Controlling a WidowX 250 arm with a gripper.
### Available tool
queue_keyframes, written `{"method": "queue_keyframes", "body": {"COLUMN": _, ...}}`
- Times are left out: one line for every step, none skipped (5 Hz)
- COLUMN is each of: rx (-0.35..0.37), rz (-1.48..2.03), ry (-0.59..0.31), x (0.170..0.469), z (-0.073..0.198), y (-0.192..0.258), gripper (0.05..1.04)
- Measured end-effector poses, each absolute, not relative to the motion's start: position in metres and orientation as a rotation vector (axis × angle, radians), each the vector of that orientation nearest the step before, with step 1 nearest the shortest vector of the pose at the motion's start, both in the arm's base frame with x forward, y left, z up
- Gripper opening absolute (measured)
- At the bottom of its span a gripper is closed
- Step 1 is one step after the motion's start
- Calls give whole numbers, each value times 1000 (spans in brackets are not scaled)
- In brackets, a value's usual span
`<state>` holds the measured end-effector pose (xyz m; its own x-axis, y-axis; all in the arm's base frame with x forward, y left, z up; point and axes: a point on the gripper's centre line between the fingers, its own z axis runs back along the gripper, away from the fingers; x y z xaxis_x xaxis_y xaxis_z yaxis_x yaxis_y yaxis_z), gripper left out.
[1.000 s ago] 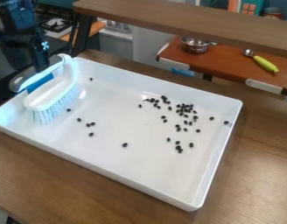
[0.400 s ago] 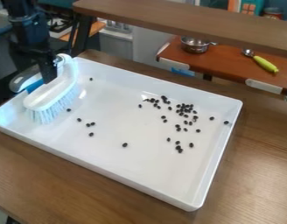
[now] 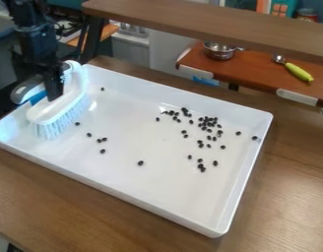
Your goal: Sweep into pile
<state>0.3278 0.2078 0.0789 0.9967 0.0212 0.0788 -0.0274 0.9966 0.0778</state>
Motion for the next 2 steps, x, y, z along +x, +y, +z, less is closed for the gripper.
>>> {"method": "queue_keyframes", "body": {"rx": 85, "rz": 38, "ry": -61, "x": 326, "z": 78, "y": 208, "gripper": 663}}
{"method": "queue_keyframes", "body": {"rx": 95, "rz": 37, "ry": -51, "x": 329, "z": 76, "y": 204, "gripper": 493}}
